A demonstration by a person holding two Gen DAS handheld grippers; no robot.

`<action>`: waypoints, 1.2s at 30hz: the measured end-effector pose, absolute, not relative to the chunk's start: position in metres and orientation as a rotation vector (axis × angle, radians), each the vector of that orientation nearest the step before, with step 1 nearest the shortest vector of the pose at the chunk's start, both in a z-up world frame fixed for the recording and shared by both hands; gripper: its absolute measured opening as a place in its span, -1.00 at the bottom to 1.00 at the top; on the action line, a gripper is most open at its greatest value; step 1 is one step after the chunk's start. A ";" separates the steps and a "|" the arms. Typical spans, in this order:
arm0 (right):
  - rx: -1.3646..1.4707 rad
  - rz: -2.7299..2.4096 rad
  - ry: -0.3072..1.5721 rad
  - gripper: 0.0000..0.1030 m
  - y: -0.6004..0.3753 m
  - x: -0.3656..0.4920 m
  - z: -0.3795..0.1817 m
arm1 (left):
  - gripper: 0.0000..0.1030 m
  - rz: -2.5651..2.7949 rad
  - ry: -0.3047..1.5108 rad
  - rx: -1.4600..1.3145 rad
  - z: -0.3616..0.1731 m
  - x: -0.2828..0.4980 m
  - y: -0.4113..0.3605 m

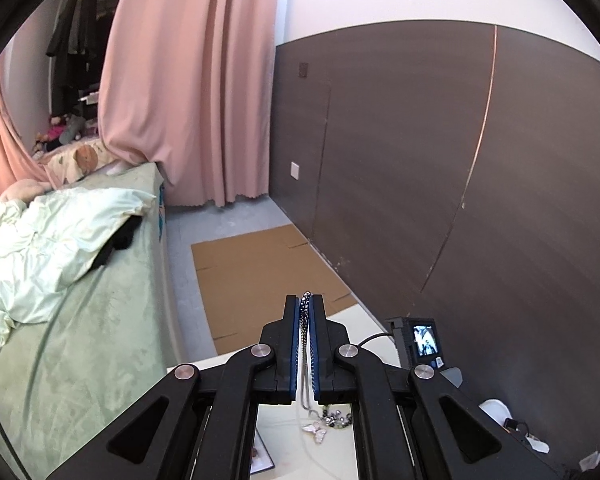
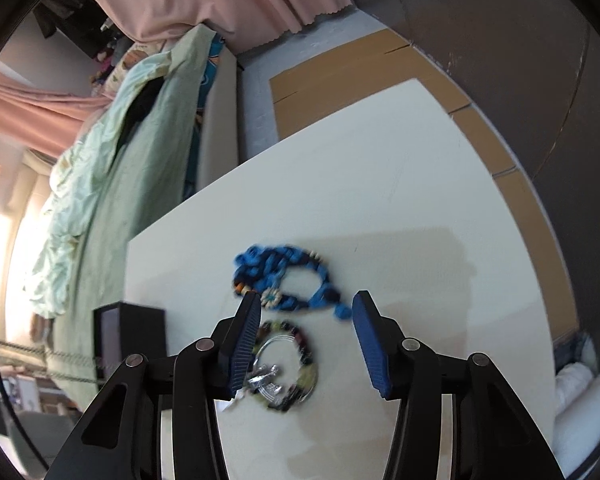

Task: Organize jewelry
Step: 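Lift the butterfly necklace up off the table with the left tool, then carry necklace over black box with left tool while right tool grasps blue braided bracelet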

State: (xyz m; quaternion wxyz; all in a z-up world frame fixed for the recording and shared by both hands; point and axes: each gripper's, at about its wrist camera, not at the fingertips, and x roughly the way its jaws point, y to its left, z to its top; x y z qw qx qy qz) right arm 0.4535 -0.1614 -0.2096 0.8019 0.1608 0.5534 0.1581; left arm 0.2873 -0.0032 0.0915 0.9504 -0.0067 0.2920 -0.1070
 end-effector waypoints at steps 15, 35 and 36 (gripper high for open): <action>0.246 0.338 1.195 -0.79 -0.155 0.446 -0.203 | -0.91 -0.186 0.496 0.019 0.143 0.278 0.001; 0.401 0.631 1.006 -0.79 -0.134 0.390 -0.093 | -0.91 -0.075 0.446 0.059 0.181 0.264 0.041; 0.399 0.637 1.001 -0.79 -0.132 0.389 -0.091 | -0.91 -0.075 0.451 0.062 0.179 0.263 0.042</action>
